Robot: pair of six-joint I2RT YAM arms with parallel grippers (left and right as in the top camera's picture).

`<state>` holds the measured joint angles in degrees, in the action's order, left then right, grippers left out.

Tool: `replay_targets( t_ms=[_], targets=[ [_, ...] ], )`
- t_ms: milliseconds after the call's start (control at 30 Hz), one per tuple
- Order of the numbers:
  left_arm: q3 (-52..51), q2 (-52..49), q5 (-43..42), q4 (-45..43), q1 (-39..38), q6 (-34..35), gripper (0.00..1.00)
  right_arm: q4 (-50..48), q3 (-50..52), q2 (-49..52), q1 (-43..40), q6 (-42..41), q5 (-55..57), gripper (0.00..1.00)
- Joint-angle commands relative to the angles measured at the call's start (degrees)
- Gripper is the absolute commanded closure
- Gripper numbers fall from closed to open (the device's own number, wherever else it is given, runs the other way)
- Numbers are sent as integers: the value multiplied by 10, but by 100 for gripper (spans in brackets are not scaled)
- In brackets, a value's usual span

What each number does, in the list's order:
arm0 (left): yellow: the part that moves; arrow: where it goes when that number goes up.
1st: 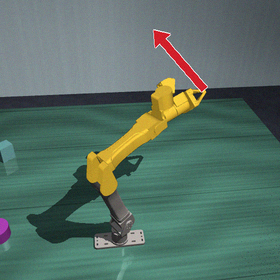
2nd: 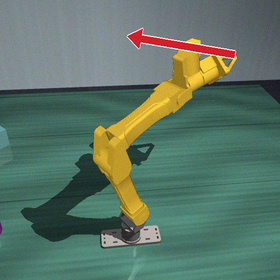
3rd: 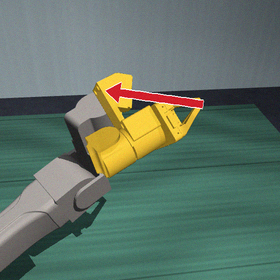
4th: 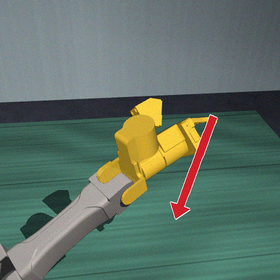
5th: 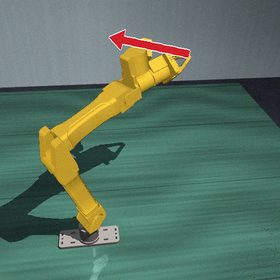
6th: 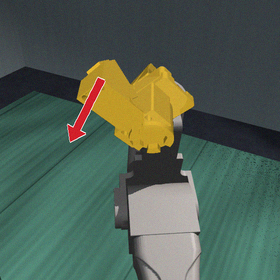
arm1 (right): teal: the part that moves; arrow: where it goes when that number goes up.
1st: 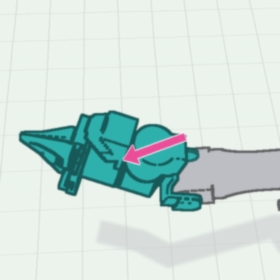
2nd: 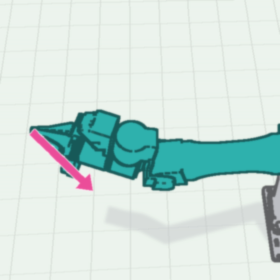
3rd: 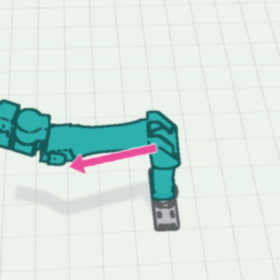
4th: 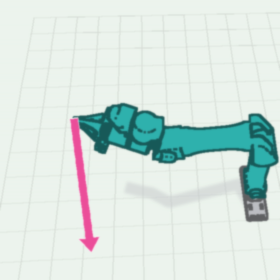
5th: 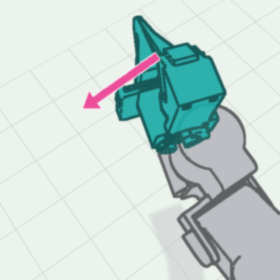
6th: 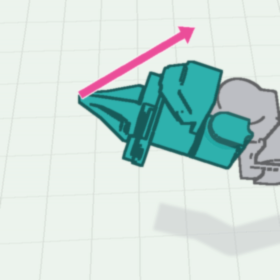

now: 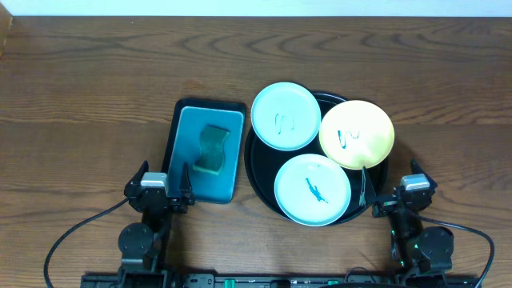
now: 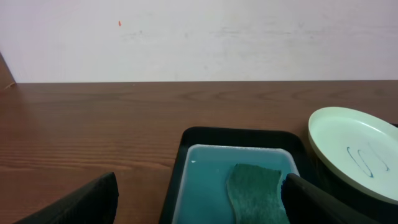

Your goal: Clean dirty plates on tray and stack at the side

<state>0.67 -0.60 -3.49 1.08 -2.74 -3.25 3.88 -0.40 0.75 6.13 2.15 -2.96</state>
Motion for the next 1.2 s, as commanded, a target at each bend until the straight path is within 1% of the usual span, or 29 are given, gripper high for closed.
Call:
replay_targets(
  t_ms=[0,167,300,433,533,700,867,933,967,1033,1167],
  targets=[
    [-3,0,1,18,-2,13,16,2,1,2,3,5,1,1],
    [19,-2,1,19,-2,14,16,2,1,2,3,5,1,1],
    [48,-27,1,23,-2,21,16,2,1,2,3,5,1,1],
    [97,-75,1,60,-2,21,16,2,1,2,3,5,1,1],
    [150,-134,1,96,-2,21,15,2,1,2,3,5,1,1],
    [229,-215,-5,156,-2,55,16,2,1,2,3,5,1,1],
    [313,-299,-67,251,-2,73,16,2,1,2,3,5,1,1],
    [341,-326,-78,291,-2,96,16,2,1,2,3,5,1,1],
    [358,-345,-91,318,-2,109,16,2,1,2,3,5,1,1],
    [384,-376,-129,359,-2,116,15,2,1,2,3,5,1,1],
    [400,-413,-180,399,-2,119,16,2,1,2,3,5,1,1]
  ],
)
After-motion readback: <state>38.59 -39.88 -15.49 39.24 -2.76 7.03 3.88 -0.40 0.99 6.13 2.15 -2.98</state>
